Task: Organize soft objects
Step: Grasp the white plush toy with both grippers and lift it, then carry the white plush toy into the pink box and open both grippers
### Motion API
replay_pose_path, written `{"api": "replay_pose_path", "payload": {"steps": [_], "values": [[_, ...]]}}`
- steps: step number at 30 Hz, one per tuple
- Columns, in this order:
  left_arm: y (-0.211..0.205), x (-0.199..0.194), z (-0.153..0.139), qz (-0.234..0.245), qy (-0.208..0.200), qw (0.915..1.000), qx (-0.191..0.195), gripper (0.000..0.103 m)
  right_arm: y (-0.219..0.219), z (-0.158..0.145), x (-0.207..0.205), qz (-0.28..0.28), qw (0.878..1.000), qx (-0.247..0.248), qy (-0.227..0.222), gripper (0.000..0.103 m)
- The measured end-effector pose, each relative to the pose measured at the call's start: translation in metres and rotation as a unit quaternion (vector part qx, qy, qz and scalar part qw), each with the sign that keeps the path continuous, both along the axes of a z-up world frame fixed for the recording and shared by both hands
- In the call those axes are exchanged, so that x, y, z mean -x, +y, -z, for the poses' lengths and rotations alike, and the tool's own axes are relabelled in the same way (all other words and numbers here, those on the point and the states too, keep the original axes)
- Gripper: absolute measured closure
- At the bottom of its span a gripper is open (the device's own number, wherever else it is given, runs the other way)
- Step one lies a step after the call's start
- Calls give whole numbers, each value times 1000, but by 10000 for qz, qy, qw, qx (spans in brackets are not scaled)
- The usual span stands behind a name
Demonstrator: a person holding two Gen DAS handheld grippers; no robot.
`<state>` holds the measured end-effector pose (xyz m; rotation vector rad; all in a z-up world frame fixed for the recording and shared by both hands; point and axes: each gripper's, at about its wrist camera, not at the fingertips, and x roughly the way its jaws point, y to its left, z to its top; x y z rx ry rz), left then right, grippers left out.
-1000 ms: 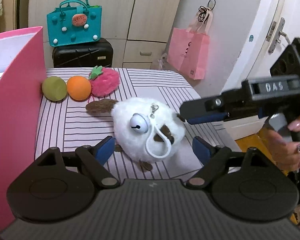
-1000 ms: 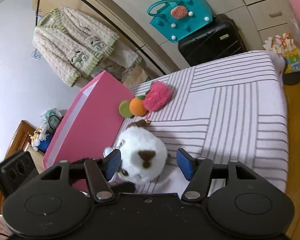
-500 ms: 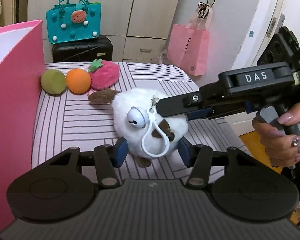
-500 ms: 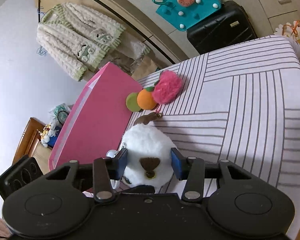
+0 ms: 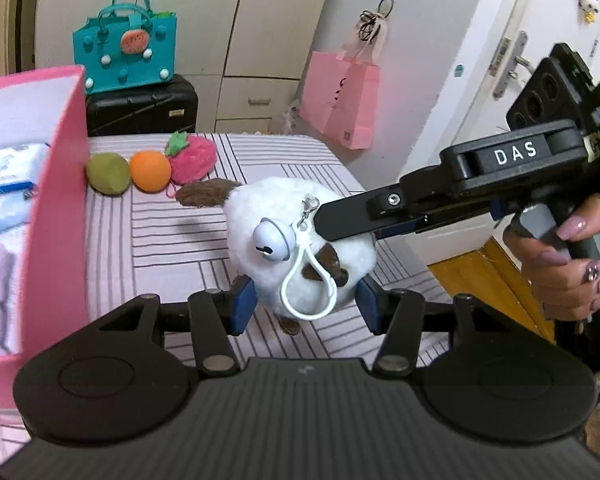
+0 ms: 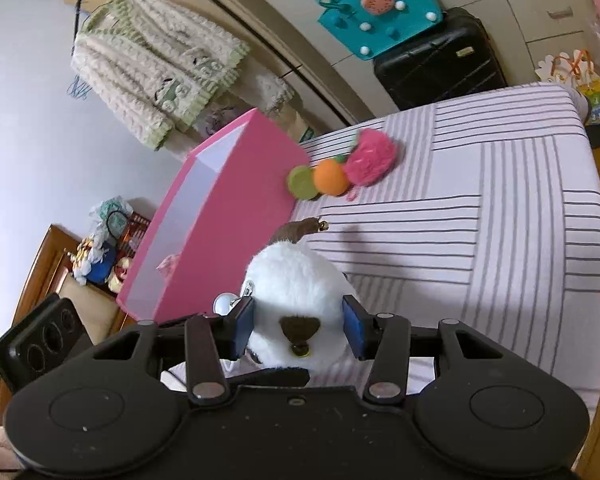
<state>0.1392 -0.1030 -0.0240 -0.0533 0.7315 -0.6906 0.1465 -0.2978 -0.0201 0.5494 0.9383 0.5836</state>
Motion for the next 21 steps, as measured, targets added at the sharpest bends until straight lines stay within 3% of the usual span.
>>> {"api": "replay_pose_path", "payload": {"steps": [11, 21], "values": [[63, 19, -59, 372, -193, 9991, 37, 51, 65, -69, 18, -427, 9976, 402, -374, 49], [129, 19, -100, 233, -505, 9984, -84, 51, 138, -117, -4, -906, 9902, 791, -717, 49]]}}
